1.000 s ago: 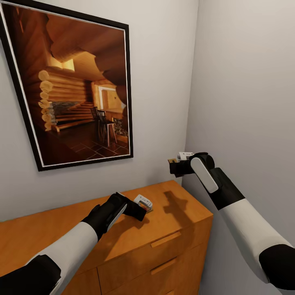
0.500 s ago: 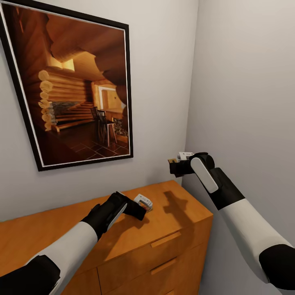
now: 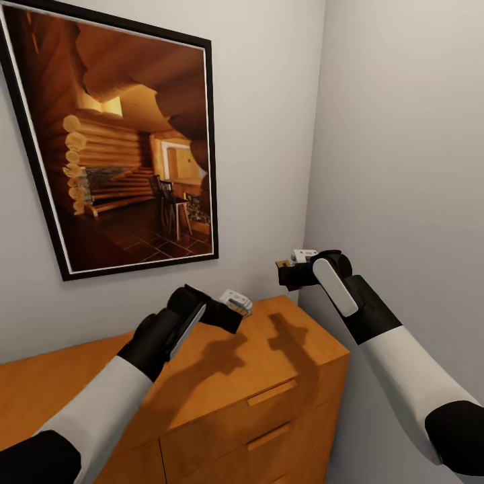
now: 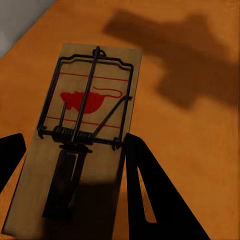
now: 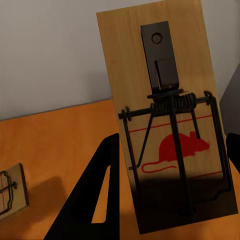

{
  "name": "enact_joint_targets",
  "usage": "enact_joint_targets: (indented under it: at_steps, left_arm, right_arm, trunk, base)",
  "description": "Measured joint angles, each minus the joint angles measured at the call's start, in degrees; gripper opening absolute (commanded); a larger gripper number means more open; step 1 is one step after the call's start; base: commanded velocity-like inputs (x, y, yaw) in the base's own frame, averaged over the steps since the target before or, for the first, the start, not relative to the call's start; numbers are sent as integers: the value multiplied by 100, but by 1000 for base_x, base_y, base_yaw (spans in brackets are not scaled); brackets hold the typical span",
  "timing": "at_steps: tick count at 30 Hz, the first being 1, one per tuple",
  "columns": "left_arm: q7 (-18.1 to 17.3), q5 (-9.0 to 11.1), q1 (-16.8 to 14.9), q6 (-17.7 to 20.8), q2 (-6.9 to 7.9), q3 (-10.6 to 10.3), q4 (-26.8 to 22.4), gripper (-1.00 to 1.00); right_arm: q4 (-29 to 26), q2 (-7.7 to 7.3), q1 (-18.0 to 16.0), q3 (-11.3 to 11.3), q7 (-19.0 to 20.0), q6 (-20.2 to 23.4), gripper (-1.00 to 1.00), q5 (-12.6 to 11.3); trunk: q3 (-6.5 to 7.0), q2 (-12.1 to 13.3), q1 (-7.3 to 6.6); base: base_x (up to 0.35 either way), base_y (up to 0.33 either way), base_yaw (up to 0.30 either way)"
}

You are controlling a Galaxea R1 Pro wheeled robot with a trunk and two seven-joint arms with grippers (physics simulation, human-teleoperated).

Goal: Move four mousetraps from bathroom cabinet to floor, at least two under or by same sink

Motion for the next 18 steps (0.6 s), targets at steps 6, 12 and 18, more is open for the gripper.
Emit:
enact_joint_targets:
  at_steps: [6,12,18]
  left_arm:
    - [-21,-6,0,59,100,129,-185,-100]
    - [-18,-11,0,84,232,342,-323,-100]
    - [115,-438,-1,97,267,971,-383,-100]
  right_arm:
    - [0,0,0,0,0,0,-100,0]
    - [-3,20,0,-2,-6,0,-100,4]
    - [-15,60,0,-1,-6,0,-100,0]
  trunk:
    - [0,0,0]
    - [0,0,0]
    - [0,0,0]
  base:
    - [0,0,0]
    - [0,0,0]
    - [0,0,0]
